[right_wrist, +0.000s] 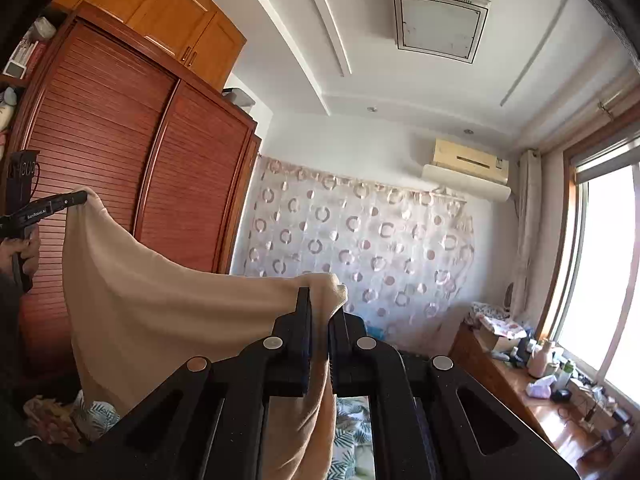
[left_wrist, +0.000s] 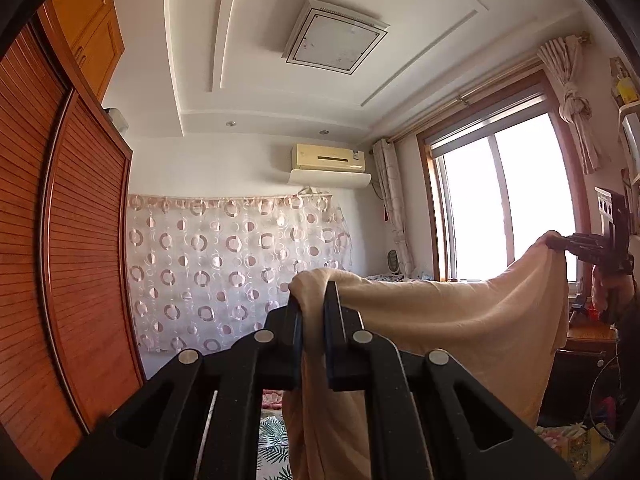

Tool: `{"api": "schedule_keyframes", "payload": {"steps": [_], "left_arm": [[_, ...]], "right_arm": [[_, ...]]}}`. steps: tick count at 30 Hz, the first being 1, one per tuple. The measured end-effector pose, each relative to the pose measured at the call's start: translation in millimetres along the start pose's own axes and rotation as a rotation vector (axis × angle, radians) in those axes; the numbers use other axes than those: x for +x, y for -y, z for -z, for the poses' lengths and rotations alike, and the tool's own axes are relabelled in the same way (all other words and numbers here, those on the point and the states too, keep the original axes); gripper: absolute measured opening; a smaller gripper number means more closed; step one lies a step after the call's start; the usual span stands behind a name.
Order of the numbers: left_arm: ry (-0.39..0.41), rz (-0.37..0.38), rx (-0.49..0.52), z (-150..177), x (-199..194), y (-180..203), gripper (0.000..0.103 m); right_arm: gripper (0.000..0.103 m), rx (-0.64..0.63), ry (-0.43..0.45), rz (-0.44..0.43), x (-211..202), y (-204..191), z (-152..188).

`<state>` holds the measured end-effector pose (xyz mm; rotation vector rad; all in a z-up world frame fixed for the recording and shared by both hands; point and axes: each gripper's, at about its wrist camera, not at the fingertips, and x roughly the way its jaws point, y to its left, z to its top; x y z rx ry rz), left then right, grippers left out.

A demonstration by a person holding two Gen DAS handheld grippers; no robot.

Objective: Fold small clothes
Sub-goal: 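Lift the shirt high with both grippers and fold it over onto itself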

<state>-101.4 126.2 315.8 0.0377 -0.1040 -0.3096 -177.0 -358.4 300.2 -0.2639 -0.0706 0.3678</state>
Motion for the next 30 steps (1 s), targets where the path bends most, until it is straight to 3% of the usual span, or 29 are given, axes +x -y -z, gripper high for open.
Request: {"api": "schedule_keyframes", "payload": {"steps": [6,13,23,27,30], "left_arm": [[-0.036,-0.043,-0.014,13,35,-5,0.009],[-0.192,-0.124,-0.106,67,129,-33,0.009],[-0.493,-0.187,-0.117,206,277,-54,0.009],[-0.632,-0.214,-0.14,274,338,-63,0.009],[-0.682,-0.241,-0.121,308,365,-60,0.009]], "right_arm": [[0.006,0.019,-0.041,0.0,15,9,28],[0.006,0.085,-0.188,-0.061,108,23,43],[0.007,0.188,-0.503,-0.014,299,44,164],[0.007,0.258,-0.575,-0.006,365,44,210],[0.007,0.257,-0.614,0.001,403,39,230]]}}
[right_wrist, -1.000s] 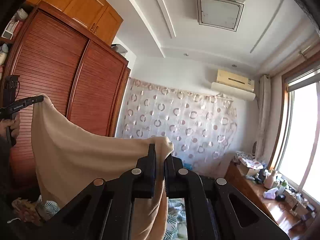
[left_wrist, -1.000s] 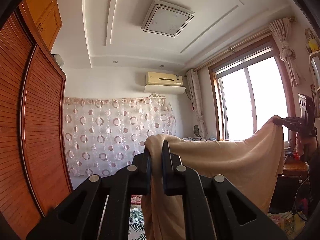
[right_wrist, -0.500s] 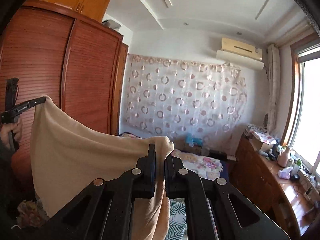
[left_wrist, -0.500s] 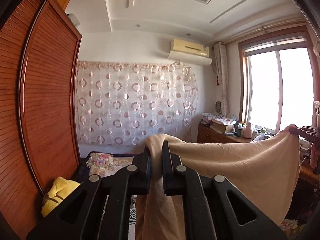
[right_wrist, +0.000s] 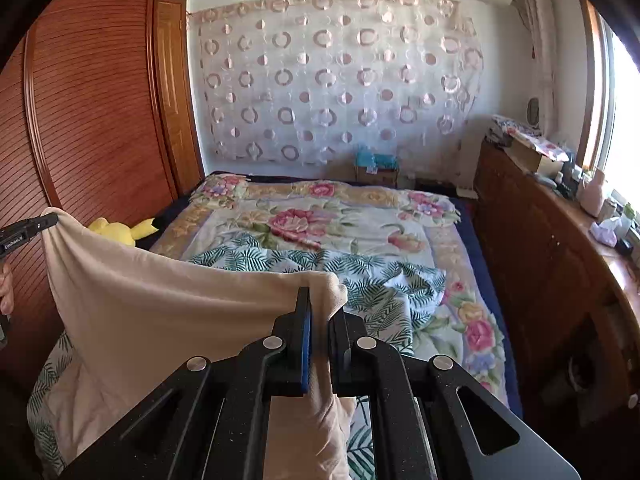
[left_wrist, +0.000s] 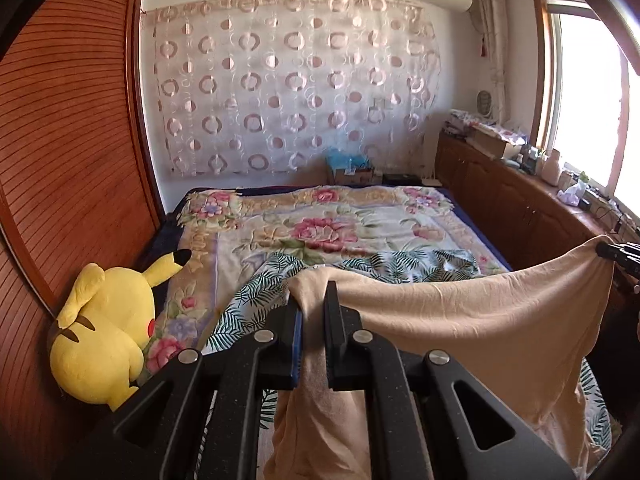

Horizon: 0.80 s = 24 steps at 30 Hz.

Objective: Fold small clothes
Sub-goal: 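Lift the shirt high with both grippers and fold it over onto itself, then lay the folded shirt down and open both grippers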

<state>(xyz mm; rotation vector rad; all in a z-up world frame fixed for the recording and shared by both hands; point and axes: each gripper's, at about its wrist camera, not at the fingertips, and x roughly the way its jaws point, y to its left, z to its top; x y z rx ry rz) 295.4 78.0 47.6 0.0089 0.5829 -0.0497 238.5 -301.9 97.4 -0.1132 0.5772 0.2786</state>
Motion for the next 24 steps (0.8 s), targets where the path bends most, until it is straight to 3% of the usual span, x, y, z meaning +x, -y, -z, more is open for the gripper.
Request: {"api": "schedule_keyframes", "payload": {"steps": [6,10,11,16,19,24], "left_arm": [[-0.047,-0.041,0.007,6,28,3,0.013],[-0.064,0.007,-0.011,19,24,-2,0.033],[-0.059,0.021,-0.013,25,19,-4,0.043],[-0.125,0.108,-0.014,60,-7,-13,0.059],[-0.15,0.125,0.015,87,-29,-16,0.078],[-0.197,0.119,0.048,141,-57,-26,0.08]], "right_arm": [[0.007,0.005,-0.031,0.068,44,-17,-23],[0.035,0.04,-0.042,0.094,37,-28,0],[0.035,0.05,-0.045,0.079,30,-27,6],[0.035,0.044,-0.074,0.051,9,-26,42],[0.035,0.038,-0.087,0.015,-10,-27,70],[0.035,-0.001,-0.118,-0.013,-42,-36,130]]}}
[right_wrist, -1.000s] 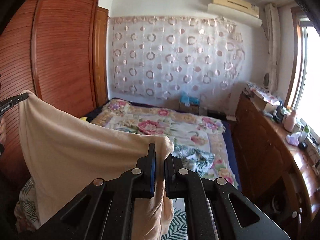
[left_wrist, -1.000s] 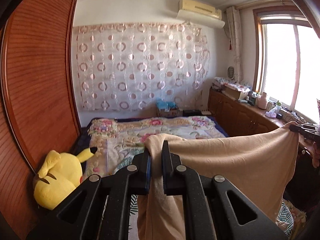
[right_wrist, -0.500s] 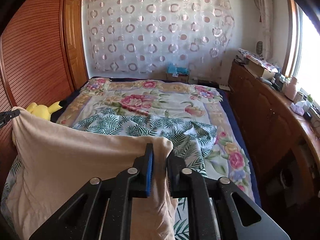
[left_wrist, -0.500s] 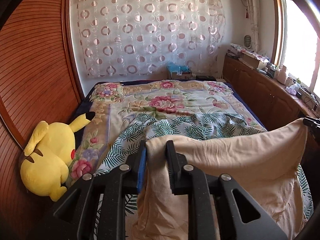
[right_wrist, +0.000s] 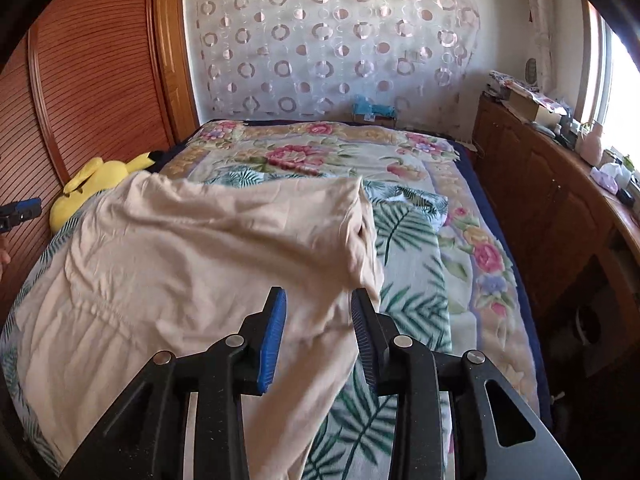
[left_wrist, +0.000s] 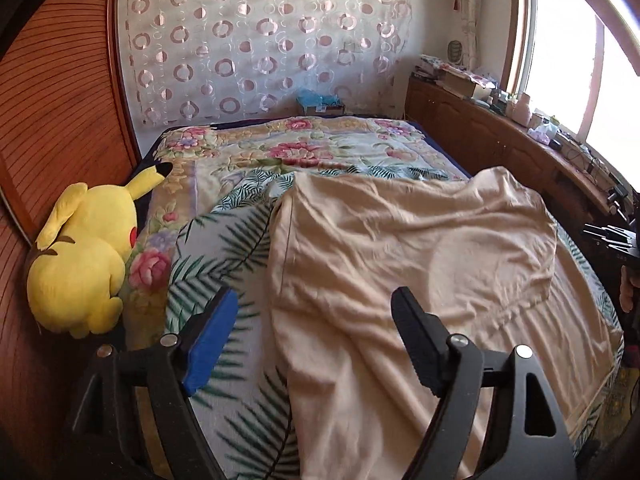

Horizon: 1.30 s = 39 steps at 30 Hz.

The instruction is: Fold small clothes

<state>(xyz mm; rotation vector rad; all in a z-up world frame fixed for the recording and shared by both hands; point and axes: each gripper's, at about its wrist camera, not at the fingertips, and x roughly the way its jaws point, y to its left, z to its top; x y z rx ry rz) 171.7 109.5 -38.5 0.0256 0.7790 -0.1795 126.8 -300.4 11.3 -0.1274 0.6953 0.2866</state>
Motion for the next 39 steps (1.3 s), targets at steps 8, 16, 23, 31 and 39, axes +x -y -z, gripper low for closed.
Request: {"api": "schedule_keyframes", "payload": {"steps": [8,16,23,31,39], "left_arm": [[-0.069,0.021,-0.073,79,-9,-12,0.08],[-0.078,0.016,-0.08,105,-11,-7,0.08],[-0.064,-0.001,-0.049,102,-16,6,0.08],[-0.037,0.01,0.016,96,-19,33,0.08],[-0.015,0.024,0.015,75,-13,43,0.08]], "right_arm": [[0.035,-0.001,-0.045,-0.015,-45,-2,75],[0.031,0.042,-0.099,-0.044,-72,6,104],[0.001,0.032,-0.072,-0.066,-94,18,116],[0.001,0.062,-0.061,0.021,-128,35,134],[0.024,0.082,0.014,0.004,-115,24,105]]}}
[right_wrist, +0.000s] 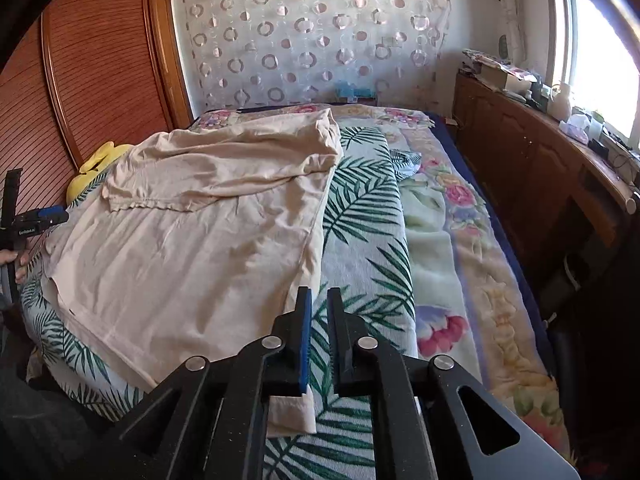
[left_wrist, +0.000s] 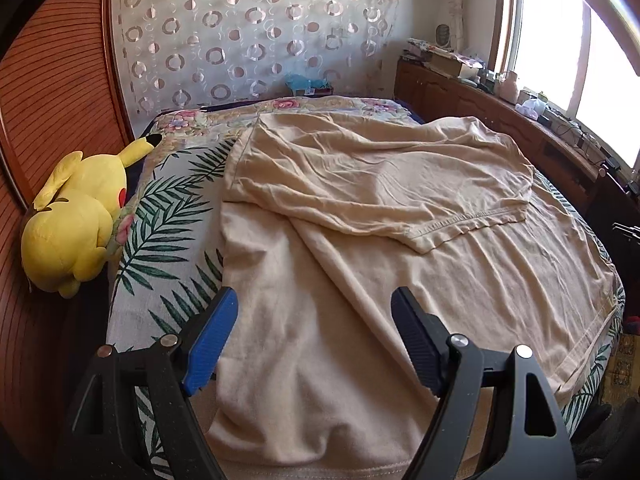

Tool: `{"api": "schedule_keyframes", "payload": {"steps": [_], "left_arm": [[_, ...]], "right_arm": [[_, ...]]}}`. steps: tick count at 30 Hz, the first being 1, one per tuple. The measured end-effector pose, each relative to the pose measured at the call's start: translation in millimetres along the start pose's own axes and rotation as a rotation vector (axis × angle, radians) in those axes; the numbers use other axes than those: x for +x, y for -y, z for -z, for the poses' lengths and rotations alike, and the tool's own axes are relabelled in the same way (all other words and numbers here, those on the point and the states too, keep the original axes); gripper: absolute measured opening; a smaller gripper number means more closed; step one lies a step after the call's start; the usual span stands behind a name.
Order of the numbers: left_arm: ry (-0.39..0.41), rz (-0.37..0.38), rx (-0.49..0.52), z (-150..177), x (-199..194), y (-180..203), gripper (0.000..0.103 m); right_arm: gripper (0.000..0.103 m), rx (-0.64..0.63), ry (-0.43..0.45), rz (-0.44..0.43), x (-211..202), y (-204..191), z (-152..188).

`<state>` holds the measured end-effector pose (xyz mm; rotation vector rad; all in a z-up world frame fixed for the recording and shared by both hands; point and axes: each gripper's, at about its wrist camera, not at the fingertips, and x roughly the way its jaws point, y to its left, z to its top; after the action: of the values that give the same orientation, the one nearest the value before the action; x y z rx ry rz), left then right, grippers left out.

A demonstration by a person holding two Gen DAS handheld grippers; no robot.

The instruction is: Fold small clothes

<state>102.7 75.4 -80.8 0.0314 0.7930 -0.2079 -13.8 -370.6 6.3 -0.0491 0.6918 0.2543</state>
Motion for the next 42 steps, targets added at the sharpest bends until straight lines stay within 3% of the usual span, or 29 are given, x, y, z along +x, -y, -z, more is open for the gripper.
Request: {"api": "schedule_keyframes", "payload": {"steps": [1,2,9,14,22,26,32,36,42], "left_arm": [[-0.001,0.005,-0.006,-3,2,0,0.08],[-0.003,0.008,-0.012,-7,4,0,0.08],[-0.008,-0.003,-0.043,-33,26,-1,0.08],[-0.029,-0.003,-0.062,-46,47,-4,0.08],[-0.1,-0.006,-0.09,-45,75,-8,0.08],[-0.091,-0.034,-0.068,-41,78,-4,0.08],[-0.097,-0.052,-0.051,-40,80,0,0.08],[-0.098,-0.046,-0.047,-41,80,-1,0.083],[-0.091,0.052,-0.153,-51,78,-23,0.082]], "right_arm": [[0.037,0.002,0.002,-0.009,5,-2,-3],[0.041,0.004,0.005,-0.019,10,-4,-7],[0.041,-0.009,-0.004,-0.075,56,-22,-45],[0.041,-0.019,-0.057,-0.03,104,-23,-71],[0.041,0.071,-0.155,-0.078,160,-18,-95],[0.041,0.103,-0.174,-0.088,185,-13,-106],[0.041,0.148,-0.142,-0.093,207,-4,-120],[0.041,0.126,-0.091,-0.072,211,-8,-112],[0.042,0.082,-0.089,-0.025,216,-17,-108]]}}
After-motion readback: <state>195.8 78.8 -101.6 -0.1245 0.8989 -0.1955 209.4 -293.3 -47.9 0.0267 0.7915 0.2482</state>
